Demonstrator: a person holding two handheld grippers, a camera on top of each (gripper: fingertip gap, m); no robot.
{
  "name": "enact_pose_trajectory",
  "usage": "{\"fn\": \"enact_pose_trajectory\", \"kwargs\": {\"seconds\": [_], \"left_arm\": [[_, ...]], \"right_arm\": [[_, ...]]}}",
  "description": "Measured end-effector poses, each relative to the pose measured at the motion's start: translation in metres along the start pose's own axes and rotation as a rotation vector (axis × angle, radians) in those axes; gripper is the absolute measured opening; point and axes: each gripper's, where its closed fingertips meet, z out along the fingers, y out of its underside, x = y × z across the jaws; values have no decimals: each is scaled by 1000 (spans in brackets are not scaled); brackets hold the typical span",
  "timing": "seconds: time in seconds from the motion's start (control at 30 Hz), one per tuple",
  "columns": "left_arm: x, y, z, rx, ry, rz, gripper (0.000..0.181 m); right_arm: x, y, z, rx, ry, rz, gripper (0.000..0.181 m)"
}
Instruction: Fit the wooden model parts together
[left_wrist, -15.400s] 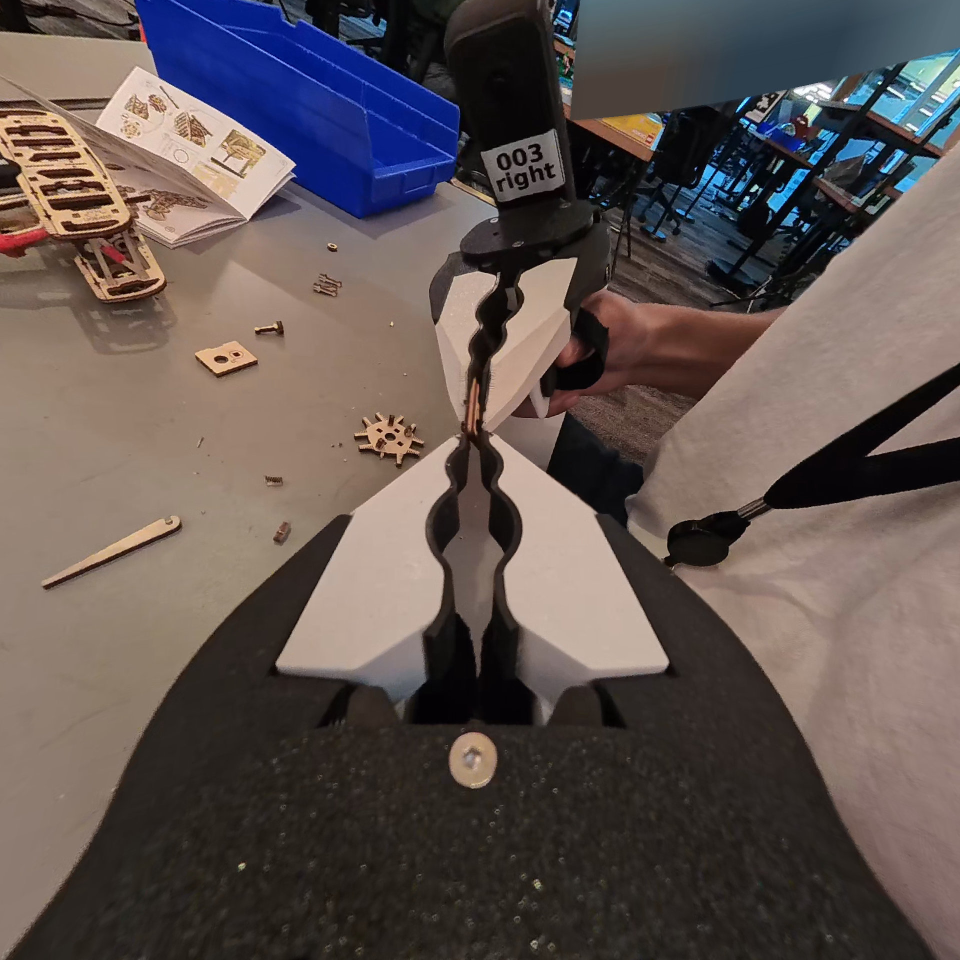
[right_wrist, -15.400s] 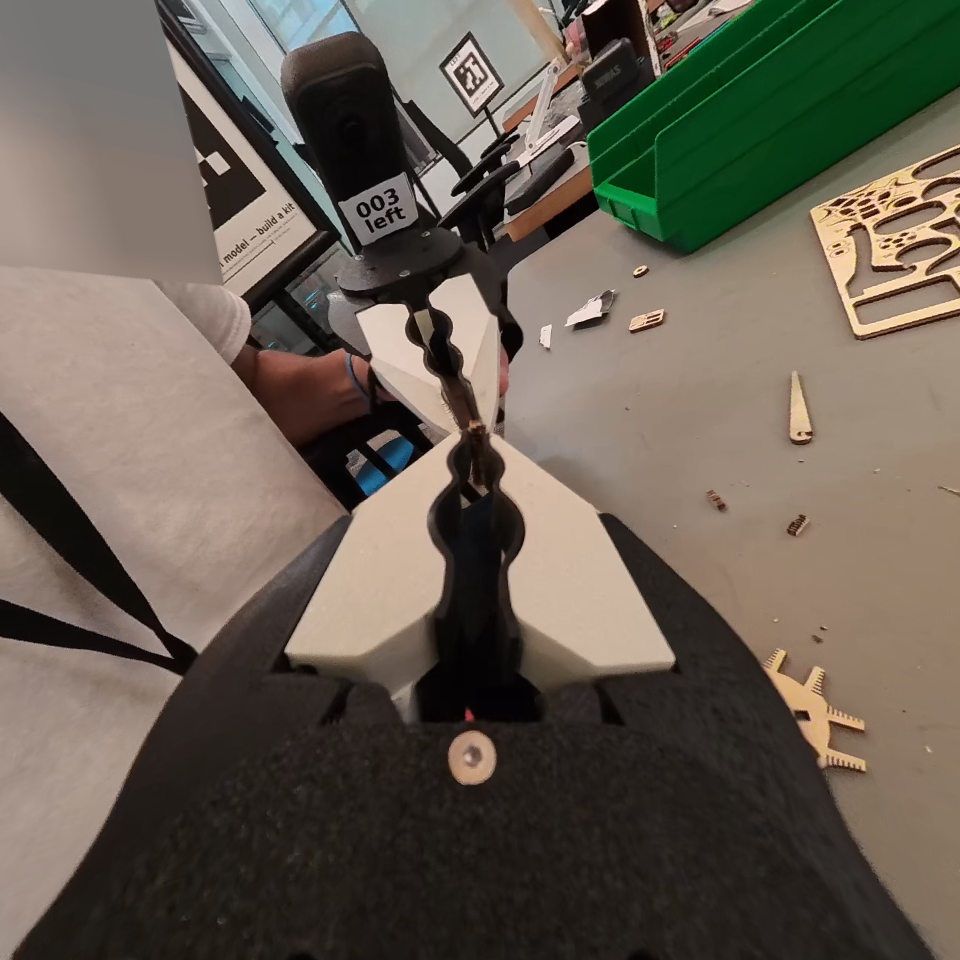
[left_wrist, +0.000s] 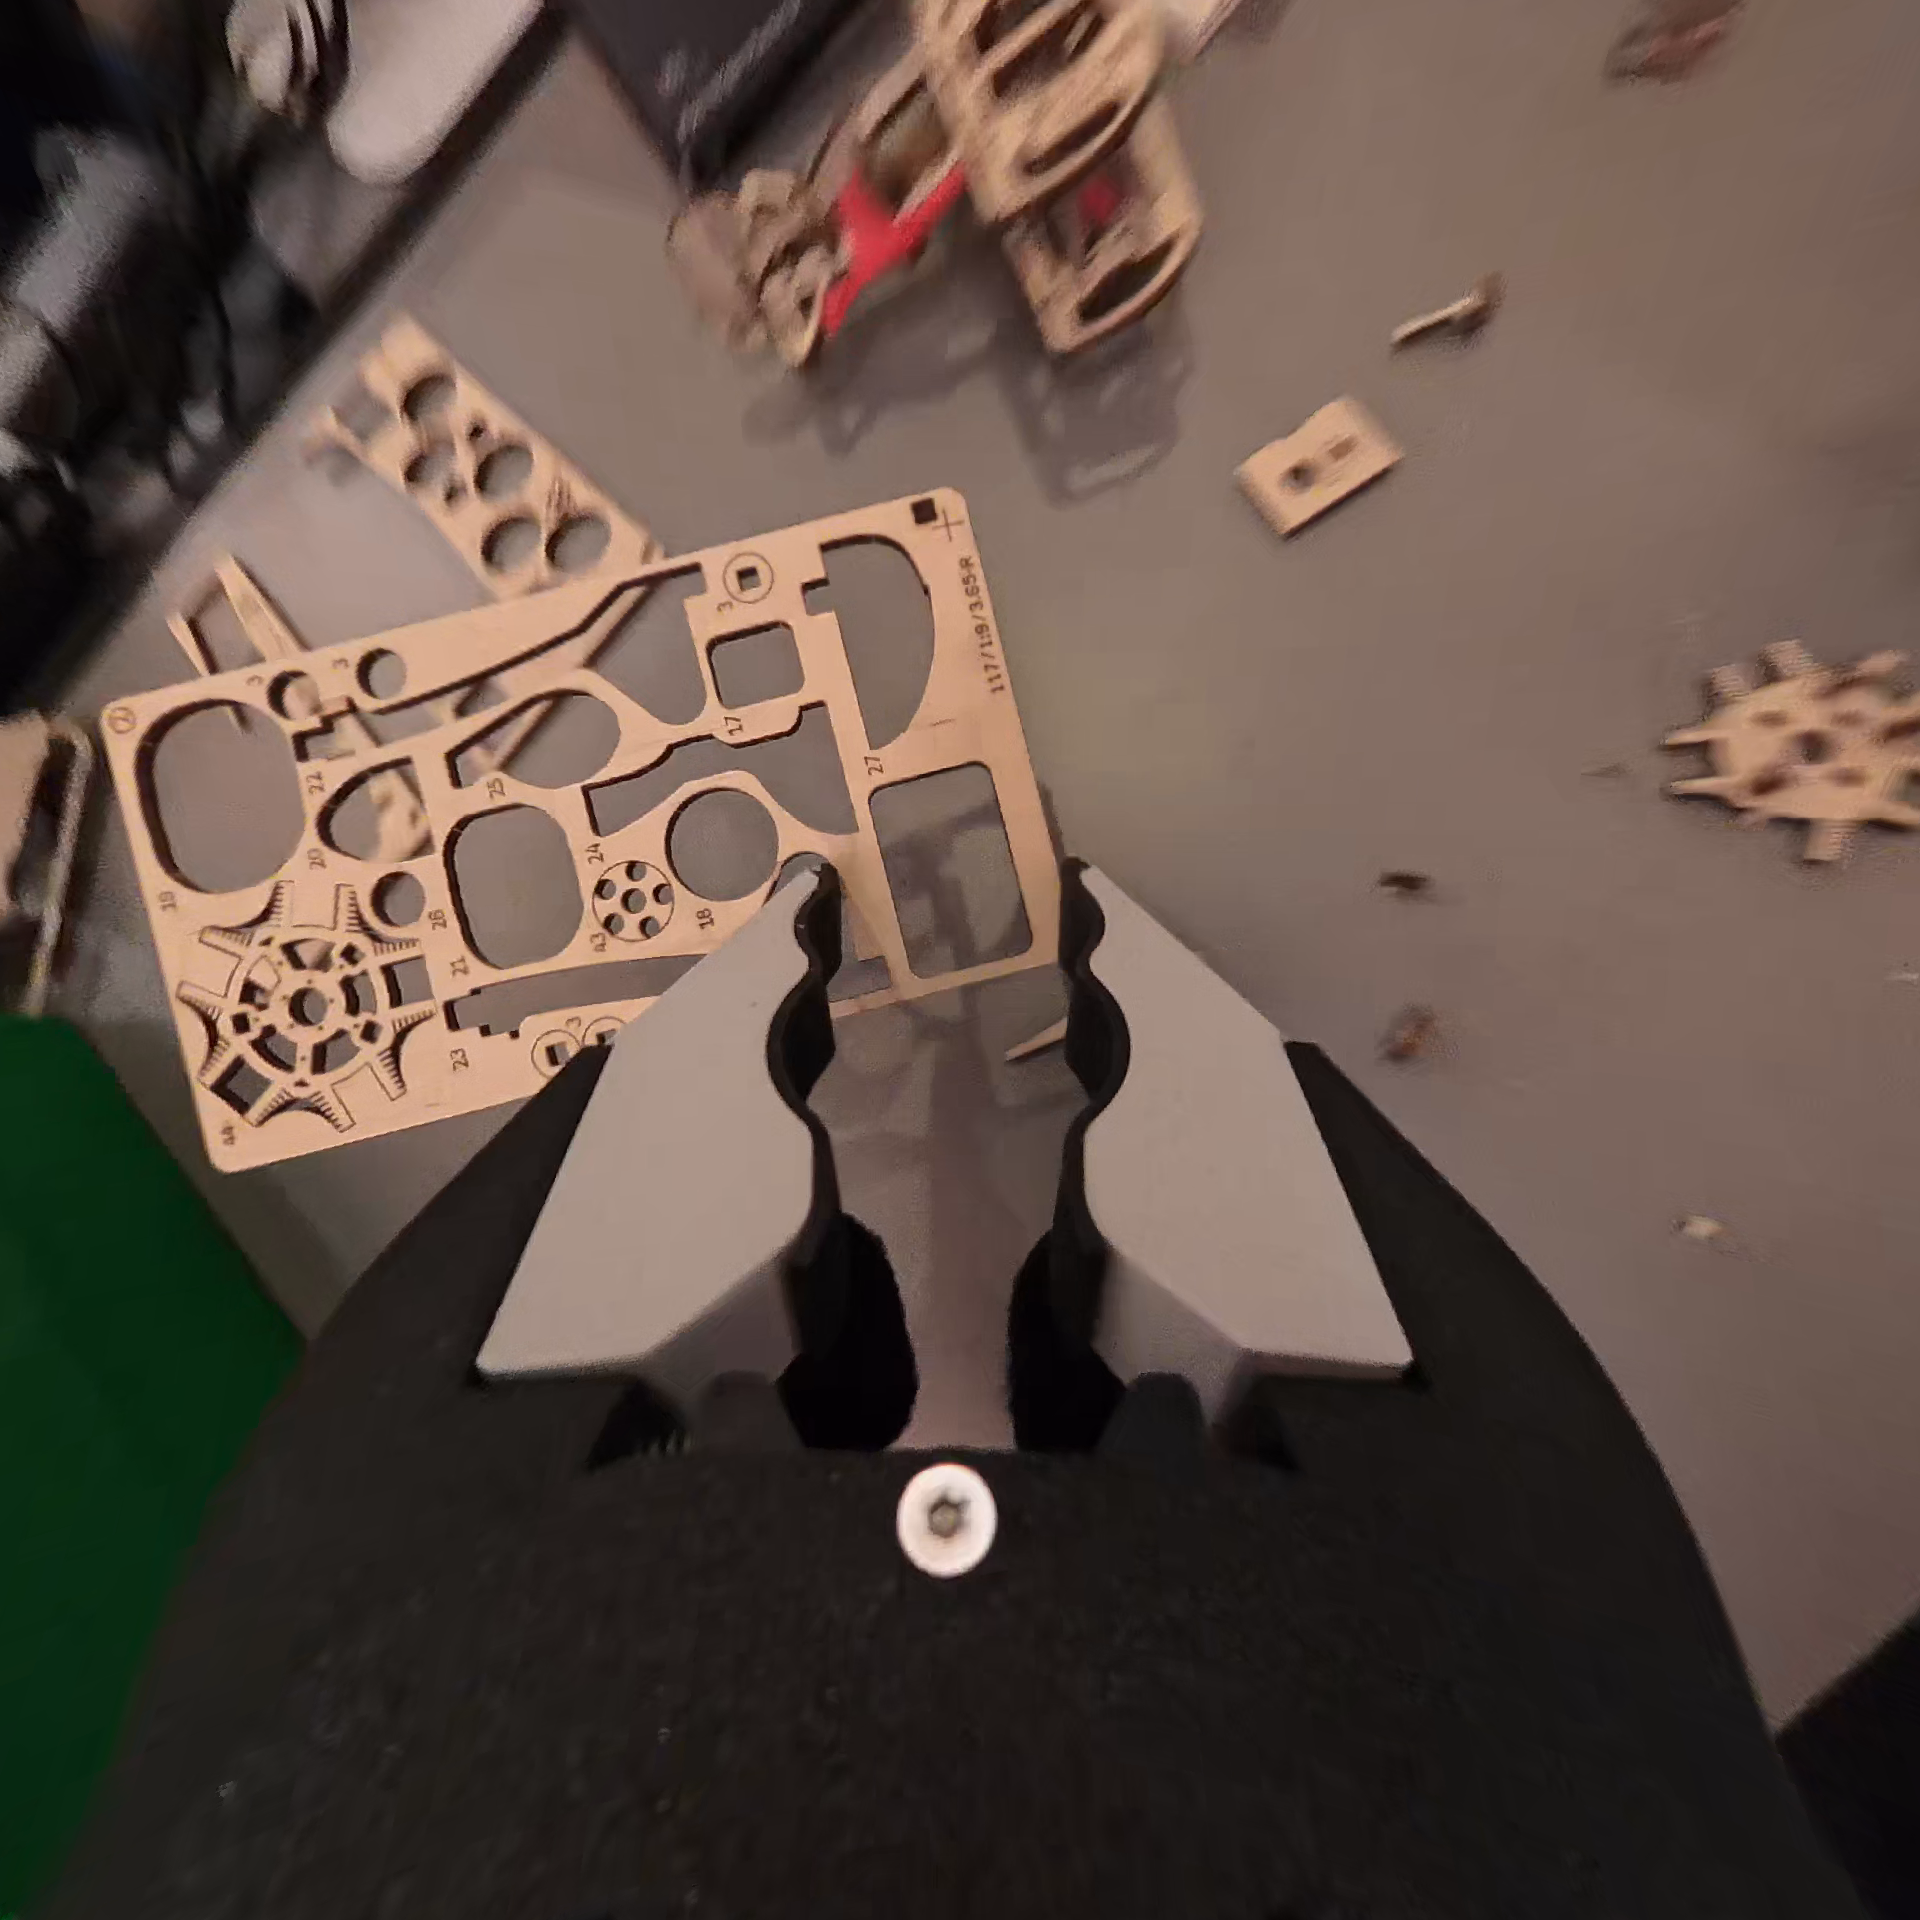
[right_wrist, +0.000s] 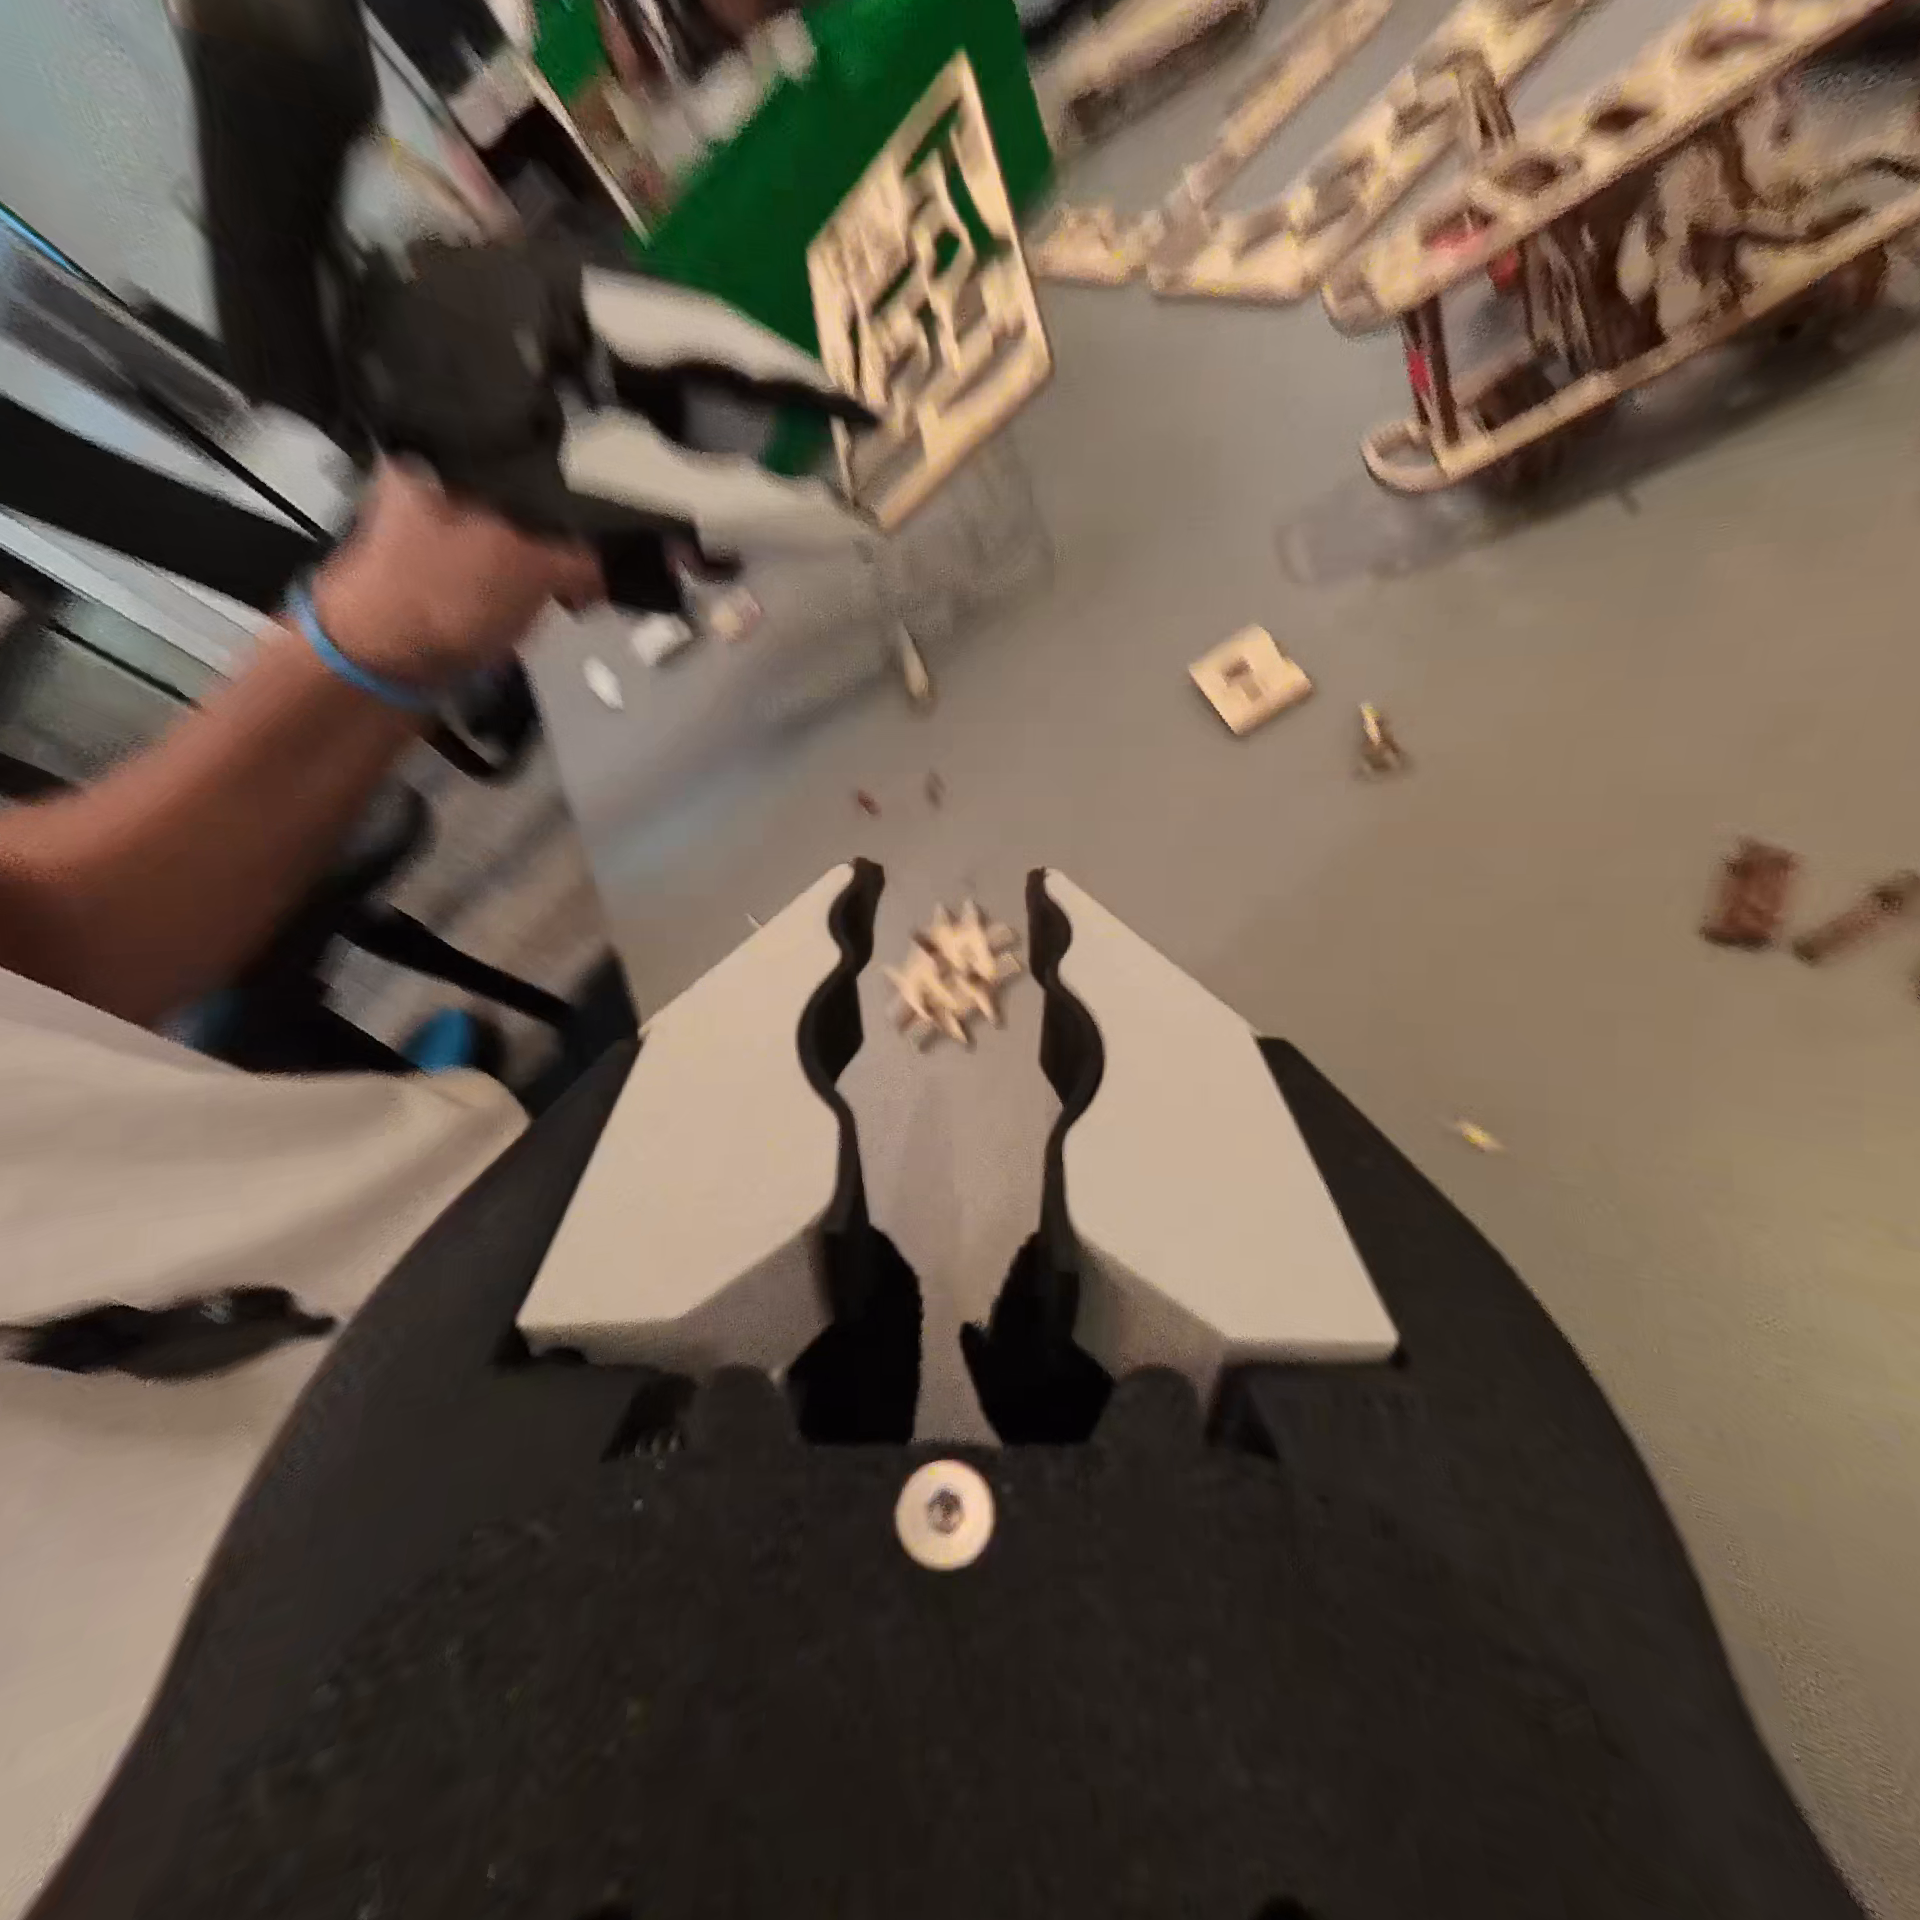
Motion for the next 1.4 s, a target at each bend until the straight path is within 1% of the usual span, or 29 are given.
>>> {"fn": "enact_pose_trajectory", "kwargs": {"seconds": [0.07, 0.17, 0.23, 0.33, 0.37, 0.4, 0.43, 0.5, 0.53, 0.63, 0.7, 0.77, 0.83, 0.9, 0.93, 0.97, 1.0, 1.03, 1.07, 1.1, 1.13, 1.17, 1.2, 1.27, 1.3, 1.33, 1.37, 1.4], "left_arm": [[27, -21, -18, 107, 36, 57, 40], [72, -46, -43, 255, 97, 150, 40], [92, -56, -56, 326, 98, 234, 40], [110, -58, -67, 376, 89, 333, 40], [116, -58, -69, 391, 91, 358, 40], [121, -58, -72, 404, 95, 378, 40], [125, -57, -74, 410, 99, 392, 40], [129, -58, -77, 422, 89, 399, 42], [129, -58, -78, 425, 86, 382, 43], [126, -63, -88, 480, 110, 233, 48], [121, -67, -96, 515, 180, 60, 48], [113, -69, -97, 538, 264, -158, 50], [108, -70, -94, 554, 398, -398, 58], [112, -78, -98, 604, 634, -638, 67], [114, -82, -99, 619, 746, -726, 66], [116, -83, -98, 614, 816, -774, 65], [118, -84, -96, 608, 854, -787, 62], [121, -86, -98, 614, 882, -779, 53], [124, -89, -101, 624, 904, -757, 42], [126, -90, -103, 631, 908, -737, 23], [125, -90, -103, 636, 897, -729, 10], [126, -91, -107, 650, 912, -727, 1], [127, -91, -110, 648, 945, -734, 0], [129, -87, -109, 629, 955, -747, 0], [130, -86, -110, 629, 967, -758, 0], [130, -86, -109, 622, 987, -781, 0], [131, -85, -108, 617, 1002, -803, 1], [132, -85, -108, 617, 1021, -816, 0]], "right_arm": [[-12, -22, 5, 97, -78, 48, 31], [-20, -38, 18, 150, -155, 130, 35], [-36, -43, 23, 175, -268, 195, 36], [-59, -46, 27, 201, -406, 282, 32], [-66, -44, 28, 202, -431, 295, 30], [-70, -42, 29, 196, -443, 303, 23], [-74, -40, 29, 192, -446, 296, 6], [-69, -36, 30, 201, -384, 294, 1], [-70, -36, 28, 206, -386, 301, 1], [-60, -37, 22, 244, -349, 341, 1], [-59, -38, 18, 261, -377, 379, 2], [-62, -44, 13, 313, -419, 410, 2], [-67, -50, 10, 350, -458, 427, 1], [-71, -49, 13, 342, -466, 417, 1], [-75, -47, 15, 325, -474, 408, 1], [-81, -45, 18, 310, -488, 396, 1], [-86, -44, 20, 295, -499, 384, 1], [-91, -42, 23, 280, -502, 369, 1], [-95, -39, 26, 258, -501, 353, 1], [-99, -35, 29, 233, -499, 334, 1], [-103, -32, 31, 210, -502, 315, 1], [-106, -30, 32, 193, -512, 304, 2], [-107, -29, 32, 186, -513, 296, 2], [-105, -27, 33, 168, -479, 259, 3], [-104, -29, 32, 181, -470, 237, 3], [-104, -36, 28, 225, -475, 245, 7], [-103, -44, 24, 268, -496, 275, 17], [-102, -47, 22, 279, -513, 319, 14]]}}
